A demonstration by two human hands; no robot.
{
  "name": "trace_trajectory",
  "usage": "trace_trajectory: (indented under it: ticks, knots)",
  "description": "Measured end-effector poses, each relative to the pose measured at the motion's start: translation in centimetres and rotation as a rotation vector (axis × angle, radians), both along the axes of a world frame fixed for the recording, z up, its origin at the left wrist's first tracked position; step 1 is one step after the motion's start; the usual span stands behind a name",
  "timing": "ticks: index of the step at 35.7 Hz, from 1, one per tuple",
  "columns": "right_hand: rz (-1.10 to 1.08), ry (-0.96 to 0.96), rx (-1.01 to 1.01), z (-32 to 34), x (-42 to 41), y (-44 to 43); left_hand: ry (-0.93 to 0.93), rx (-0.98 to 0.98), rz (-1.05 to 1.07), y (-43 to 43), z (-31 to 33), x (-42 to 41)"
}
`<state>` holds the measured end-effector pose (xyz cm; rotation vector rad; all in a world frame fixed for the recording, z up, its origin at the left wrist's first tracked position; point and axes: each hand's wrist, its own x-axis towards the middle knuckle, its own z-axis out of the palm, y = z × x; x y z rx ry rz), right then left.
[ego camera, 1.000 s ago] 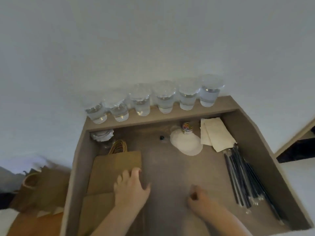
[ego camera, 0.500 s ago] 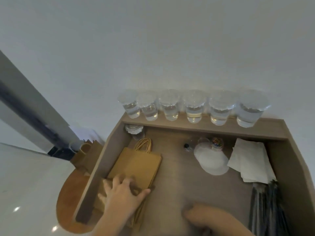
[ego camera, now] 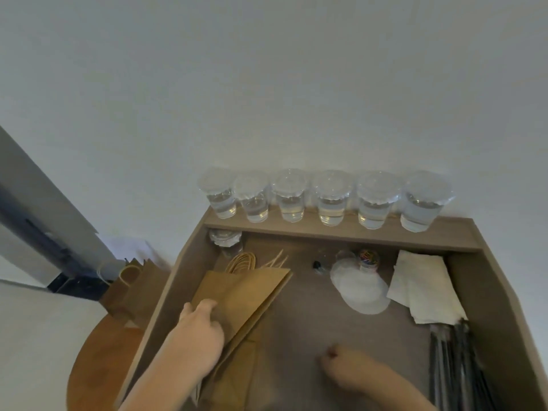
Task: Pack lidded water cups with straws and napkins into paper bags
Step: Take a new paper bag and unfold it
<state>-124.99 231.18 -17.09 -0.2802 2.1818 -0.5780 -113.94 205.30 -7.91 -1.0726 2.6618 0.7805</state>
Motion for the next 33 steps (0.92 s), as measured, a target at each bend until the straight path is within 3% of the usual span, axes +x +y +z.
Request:
trace_trajectory:
  ticks: [6, 10, 14, 21, 26, 29, 33]
  knots:
    - [-0.641, -0.417, -0.699, 4.1, -2.0, -0.8, 0.089, 0.166, -0.223, 0.9, 5.0, -0.1]
    - [-0.79, -0.574, -1.042, 7.5, -3.0, 0.8, 0.199, 0.193, -0.402, 2.2, 5.8, -0.4]
    - [-0.866, -0.489, -1.123, 8.9, -2.7, 2.8, 0.325, 0.222, -0.461, 2.5, 5.7, -1.1]
    - [-0.881, -0.501, -1.543, 10.5, 0.3, 4.7, 0.617, 0.312, -0.471, 3.6, 5.4, -2.6]
    - [-0.991, -0.423, -1.756, 12.0, 1.5, 5.1, 0.766, 0.594, -0.464, 4.8, 5.0, -3.1]
    - [-0.899, -0.429, -1.792, 12.8, 1.8, 5.6, 0.719, 0.663, -0.534, 4.8, 4.0, -3.9]
    - [-0.801, -0.432, -1.676, 12.3, 1.9, 5.4, 0.499, 0.791, -0.676, 5.2, 2.8, -5.0]
